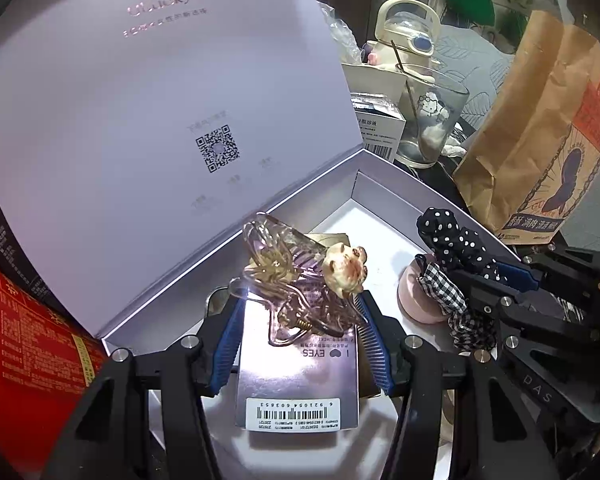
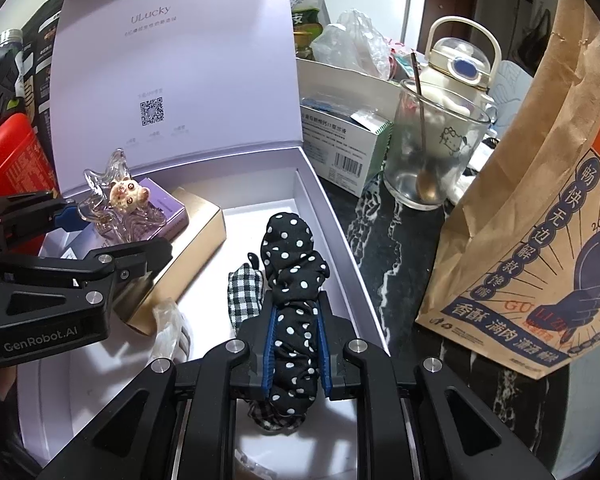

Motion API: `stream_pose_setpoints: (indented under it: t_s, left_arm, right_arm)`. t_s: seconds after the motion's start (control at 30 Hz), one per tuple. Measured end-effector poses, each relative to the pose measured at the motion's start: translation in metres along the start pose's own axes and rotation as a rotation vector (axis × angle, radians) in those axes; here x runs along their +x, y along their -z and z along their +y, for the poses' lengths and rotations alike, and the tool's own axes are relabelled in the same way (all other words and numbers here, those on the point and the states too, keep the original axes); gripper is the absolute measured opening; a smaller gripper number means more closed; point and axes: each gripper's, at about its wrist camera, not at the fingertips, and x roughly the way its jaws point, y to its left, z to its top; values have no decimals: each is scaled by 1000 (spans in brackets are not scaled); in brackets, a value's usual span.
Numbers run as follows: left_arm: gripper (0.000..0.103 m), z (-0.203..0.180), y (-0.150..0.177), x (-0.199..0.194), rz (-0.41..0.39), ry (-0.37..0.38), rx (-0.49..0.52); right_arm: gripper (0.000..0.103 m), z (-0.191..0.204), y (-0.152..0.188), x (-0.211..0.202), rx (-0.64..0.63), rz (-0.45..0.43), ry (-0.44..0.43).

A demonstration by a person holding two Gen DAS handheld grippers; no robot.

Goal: Organize rigid objects
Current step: 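Lower the gold clip with the left tool while the right tool lowers the scrunchie, then open both tools to release the gold clip and polka-dot scrunchie in the box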

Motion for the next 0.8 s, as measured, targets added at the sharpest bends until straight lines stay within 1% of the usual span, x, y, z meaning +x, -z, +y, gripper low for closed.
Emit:
stream_pose_setpoints:
  t_s: [0.17,0.33,0.4,0.5,0.63,0.7,0.8]
  left_arm:
    - [54,-3,-1,-1,7,-18,7]
    - [54,-7,-2,-12,-24,-29,26]
    - [54,-7,-2,-16,-30,-35,28]
    - [54,-7,-3,-21,-43,-40,28]
    - [54,-7,-5,-30,-65,-57,35]
    - [54,-7,-5,-34,-75,-57,36]
    - [54,-8,-7,-37,-76,-63,29]
  right_arm:
    - [18,-6,-2,-1,21,-2,-20]
    - [18,-7,-3,-5,24,-5,-19]
    - [21,-7,-3,-6,28,-8,-23]
    - [21,-8,-3,-8,28,-8,-23]
    - [33,-11,-3,-15,39,-18,-27]
    - [33,-7,-3,-18,38,-21,-23]
    - [38,-5,-3,-25,32,-29,-5]
